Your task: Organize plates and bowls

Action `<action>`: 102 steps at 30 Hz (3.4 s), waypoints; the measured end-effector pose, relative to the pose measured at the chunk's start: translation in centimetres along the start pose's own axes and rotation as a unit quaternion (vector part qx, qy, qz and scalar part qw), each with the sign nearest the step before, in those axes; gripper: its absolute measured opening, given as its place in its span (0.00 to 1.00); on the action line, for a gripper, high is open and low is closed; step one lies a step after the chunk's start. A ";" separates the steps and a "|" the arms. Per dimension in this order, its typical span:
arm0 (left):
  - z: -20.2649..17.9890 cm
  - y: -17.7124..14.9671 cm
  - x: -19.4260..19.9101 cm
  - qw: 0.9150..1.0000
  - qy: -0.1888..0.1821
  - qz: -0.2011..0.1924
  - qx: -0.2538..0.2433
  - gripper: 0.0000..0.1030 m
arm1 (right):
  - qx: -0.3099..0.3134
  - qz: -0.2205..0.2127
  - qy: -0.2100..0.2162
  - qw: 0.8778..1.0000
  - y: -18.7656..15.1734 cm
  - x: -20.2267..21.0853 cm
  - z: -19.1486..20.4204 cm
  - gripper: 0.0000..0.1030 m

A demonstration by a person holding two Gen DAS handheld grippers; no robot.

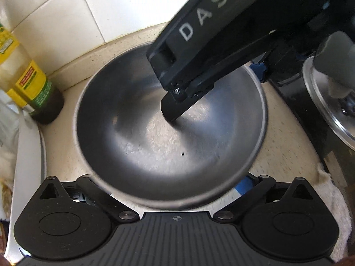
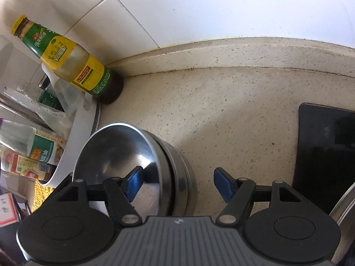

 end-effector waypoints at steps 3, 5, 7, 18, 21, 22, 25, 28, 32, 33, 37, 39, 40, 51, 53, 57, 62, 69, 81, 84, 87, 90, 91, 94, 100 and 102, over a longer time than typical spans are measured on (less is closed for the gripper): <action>-0.1 0.3 -0.1 1.000 -0.004 -0.003 0.002 1.00 | 0.016 -0.014 -0.003 1.000 0.8 1.3 0.3 0.79; 0.0 0.2 -0.2 1.000 -0.005 -0.005 0.003 1.00 | 0.034 -0.017 -0.007 0.999 1.2 2.0 0.8 0.79; 0.2 0.2 -0.3 1.000 -0.006 -0.004 0.009 1.00 | 0.061 -0.021 -0.022 0.998 1.4 2.6 1.4 0.79; 0.1 0.1 -0.5 0.999 -0.001 -0.025 0.030 1.00 | 0.037 0.004 0.019 0.999 0.2 -1.0 1.1 0.84; 0.0 0.2 -0.7 0.999 -0.002 -0.023 0.036 1.00 | 0.022 0.028 0.038 0.999 -0.6 -1.6 0.9 0.92; 0.0 0.1 -0.7 0.999 -0.002 -0.022 0.036 1.00 | 0.015 0.029 0.038 0.999 -0.8 -1.7 0.6 0.95; -0.1 0.1 -0.9 0.999 -0.003 -0.021 0.035 1.00 | 0.009 0.023 0.031 0.999 -0.7 -1.3 -0.1 0.94; 0.2 0.7 -1.0 0.999 -0.007 -0.020 0.036 1.00 | -0.007 0.008 0.032 0.999 0.0 -0.3 -1.0 0.93; 1.1 0.9 -1.0 0.999 -0.014 -0.016 0.045 1.00 | 0.001 0.018 0.028 0.999 -0.6 -0.7 -1.1 0.95; 1.1 0.9 -1.1 0.999 -0.016 -0.016 0.047 1.00 | 0.006 0.022 0.041 0.999 -0.8 -1.0 -0.8 0.95; 1.7 1.0 -1.7 0.998 -0.024 -0.016 0.056 1.00 | 0.019 0.016 0.050 0.998 -1.2 -1.5 0.3 0.99; 1.8 1.0 -1.7 0.998 -0.027 -0.012 0.061 1.00 | 0.034 0.026 0.056 0.998 -1.7 -1.7 0.8 1.00; 1.8 1.0 -1.8 0.998 -0.030 -0.011 0.062 1.00 | 0.043 0.031 0.062 0.997 -1.9 -1.8 1.1 1.00; 2.6 1.1 -2.1 0.997 -0.043 -0.003 0.070 1.00 | -0.186 0.002 0.231 0.955 -1.8 -1.7 -1.6 1.00; 2.7 1.2 -2.1 0.997 -0.043 -0.004 0.070 1.00 | -0.194 -0.010 0.231 0.953 -1.8 -1.5 -1.6 1.00; 1.8 1.1 -1.2 0.997 -0.040 -0.007 0.072 1.00 | -0.112 -0.059 0.196 0.972 -1.8 -1.0 -0.5 1.00; 1.9 0.9 -1.4 0.997 -0.043 -0.005 0.065 1.00 | -0.142 -0.006 0.172 0.975 -1.6 -1.1 -1.3 0.91; 1.6 1.0 -1.2 0.998 -0.019 -0.036 0.047 0.99 | -0.084 -0.011 0.112 0.990 -1.5 -0.1 -2.1 0.72; 1.0 -0.4 1.1 0.997 -0.005 -0.055 0.051 0.97 | -0.031 -0.026 0.094 0.995 -2.1 0.5 -0.2 0.76; 1.0 -0.4 1.7 0.997 0.003 -0.064 0.047 0.97 | -0.024 -0.034 0.097 0.994 -1.8 1.2 0.4 0.76; 1.2 -0.4 2.6 0.996 0.009 -0.074 0.047 0.97 | -0.014 -0.042 0.098 0.994 -1.7 2.0 1.1 0.76; 1.1 -0.6 3.7 0.995 0.015 -0.082 0.049 0.96 | -0.008 -0.047 0.097 0.994 -1.6 2.7 1.8 0.76; 1.1 -0.6 4.1 0.995 0.016 -0.085 0.049 0.96 | -0.005 -0.049 0.097 0.994 -1.6 2.9 2.1 0.76; 0.9 -0.9 5.3 0.994 0.022 -0.092 0.051 0.96 | 0.004 -0.054 0.097 0.994 -1.7 3.7 2.8 0.76; 0.6 -1.8 8.0 0.992 0.032 -0.104 0.056 0.96 | 0.019 -0.061 0.100 0.993 -2.1 5.2 4.3 0.76; 0.7 -2.1 8.6 0.992 0.035 -0.107 0.058 0.96 | 0.024 -0.063 0.101 0.993 -2.3 5.7 4.8 0.76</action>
Point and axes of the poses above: each gripper's, at about its wrist camera, not at the fingertips, and x roughly against the way its jaws point, z to its left, y to its top, the point moved 10 cm from there along -x, roughly the way its jaws point, and after that the axes turned 2 degrees about y, right-handed, at the moved point
